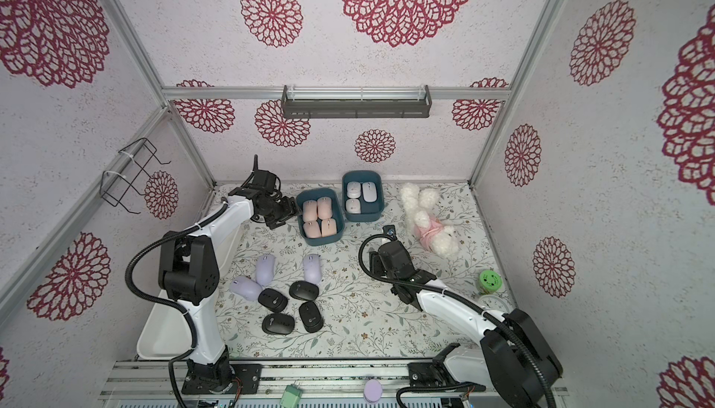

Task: Place the mice by color into the storage box
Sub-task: Move the storage box to the center of the board.

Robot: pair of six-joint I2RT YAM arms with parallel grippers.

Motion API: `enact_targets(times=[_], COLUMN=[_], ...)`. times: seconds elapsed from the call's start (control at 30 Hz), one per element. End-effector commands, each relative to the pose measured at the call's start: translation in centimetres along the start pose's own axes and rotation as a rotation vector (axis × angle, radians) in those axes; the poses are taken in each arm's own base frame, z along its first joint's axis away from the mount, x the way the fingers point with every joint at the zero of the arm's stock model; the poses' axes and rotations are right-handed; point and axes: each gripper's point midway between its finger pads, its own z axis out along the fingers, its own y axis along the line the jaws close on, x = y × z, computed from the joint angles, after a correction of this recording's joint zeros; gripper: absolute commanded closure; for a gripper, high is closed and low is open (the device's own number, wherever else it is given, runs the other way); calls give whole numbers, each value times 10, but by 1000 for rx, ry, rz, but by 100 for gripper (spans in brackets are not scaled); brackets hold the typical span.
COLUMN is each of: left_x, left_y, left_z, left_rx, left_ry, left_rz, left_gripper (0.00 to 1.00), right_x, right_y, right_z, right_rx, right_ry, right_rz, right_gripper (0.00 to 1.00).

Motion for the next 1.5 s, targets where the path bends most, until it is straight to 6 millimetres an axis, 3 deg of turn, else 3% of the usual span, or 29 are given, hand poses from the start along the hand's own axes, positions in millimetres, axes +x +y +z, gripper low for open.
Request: enact_targets(times=[0.0, 0.53, 0.93, 1.23, 1.47], left_x=[1, 0, 6, -14, -38], left_y=[-3, -1, 5, 9, 12], left_z=[6, 30, 54, 51, 52], left_rx=[-18, -87, -127, -174, -177], left_ry=[15, 37, 64, 12, -7], left_rz=[14, 38, 62, 106, 173], left_gripper=[27, 42, 74, 99, 100], right_x=[-19, -10, -9, -6, -4], right_y=[-9, -16, -19, -18, -17], right_z=[-9, -7, -8, -6, -5], right_rx=[32, 48, 57, 52, 51], right_ry=[-90, -110, -114, -103, -94], right_rz=[42, 61, 61, 59, 57], right_gripper=[33, 35, 35, 35, 35])
